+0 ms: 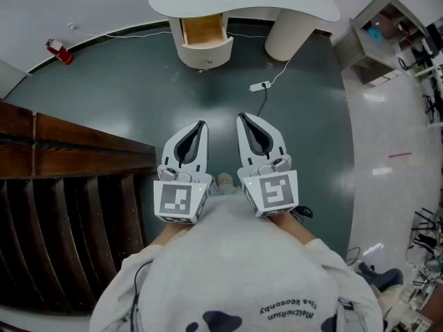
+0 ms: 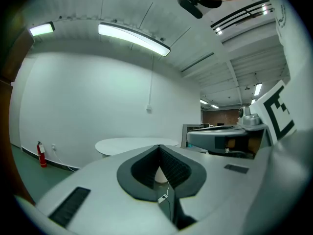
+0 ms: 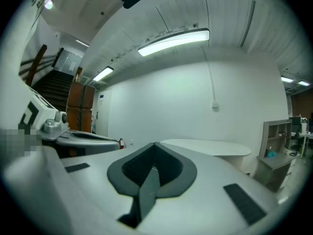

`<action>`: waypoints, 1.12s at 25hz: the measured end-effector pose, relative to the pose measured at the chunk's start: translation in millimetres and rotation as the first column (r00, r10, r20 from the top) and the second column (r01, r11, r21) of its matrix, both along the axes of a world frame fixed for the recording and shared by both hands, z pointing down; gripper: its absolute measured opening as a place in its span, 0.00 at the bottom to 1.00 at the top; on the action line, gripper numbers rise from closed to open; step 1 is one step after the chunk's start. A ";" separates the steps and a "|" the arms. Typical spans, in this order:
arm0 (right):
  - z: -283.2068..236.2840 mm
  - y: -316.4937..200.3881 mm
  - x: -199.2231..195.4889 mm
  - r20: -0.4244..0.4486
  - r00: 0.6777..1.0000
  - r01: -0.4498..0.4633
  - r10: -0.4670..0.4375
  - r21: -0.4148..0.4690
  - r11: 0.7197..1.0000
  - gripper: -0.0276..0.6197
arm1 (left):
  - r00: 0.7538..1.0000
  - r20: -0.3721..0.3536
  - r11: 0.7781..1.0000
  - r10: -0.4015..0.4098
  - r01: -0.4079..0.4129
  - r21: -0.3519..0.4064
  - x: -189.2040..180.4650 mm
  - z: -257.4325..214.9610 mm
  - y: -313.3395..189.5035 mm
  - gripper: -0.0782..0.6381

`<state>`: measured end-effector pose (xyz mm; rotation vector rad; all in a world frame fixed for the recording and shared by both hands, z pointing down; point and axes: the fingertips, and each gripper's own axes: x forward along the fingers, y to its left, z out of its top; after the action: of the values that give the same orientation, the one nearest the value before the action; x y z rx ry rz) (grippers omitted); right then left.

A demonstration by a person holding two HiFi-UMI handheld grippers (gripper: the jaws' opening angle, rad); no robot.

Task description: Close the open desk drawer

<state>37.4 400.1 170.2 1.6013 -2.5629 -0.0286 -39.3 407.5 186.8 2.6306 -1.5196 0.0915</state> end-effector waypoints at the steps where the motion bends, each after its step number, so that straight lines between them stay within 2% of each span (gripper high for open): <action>1: 0.8 -0.2 -0.6 -0.001 1.000 -0.004 0.004 -0.005 1.000 0.07 | 1.000 -0.005 1.000 0.003 -0.003 0.000 -0.8 -0.2 -0.9 0.12; 14: 8.6 -8.2 -6.0 0.051 0.997 -0.063 0.065 -0.039 0.997 0.07 | 0.997 -0.031 0.997 0.073 -0.073 -0.017 -6.7 5.8 -11.9 0.12; 21: 15.1 -17.4 -9.2 0.059 0.997 -0.050 0.053 -0.058 0.997 0.07 | 0.997 -0.028 0.996 0.075 -0.076 -0.043 -6.3 14.8 -19.5 0.12; 28: 22.4 -48.8 -2.9 0.081 0.996 -0.019 0.023 -0.057 0.998 0.07 | 0.998 -0.012 0.997 0.056 -0.056 -0.044 2.6 20.6 -49.0 0.12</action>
<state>34.5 351.3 192.7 1.6420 -2.5815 0.1117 -36.7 358.5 207.5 2.6347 -1.4239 0.1134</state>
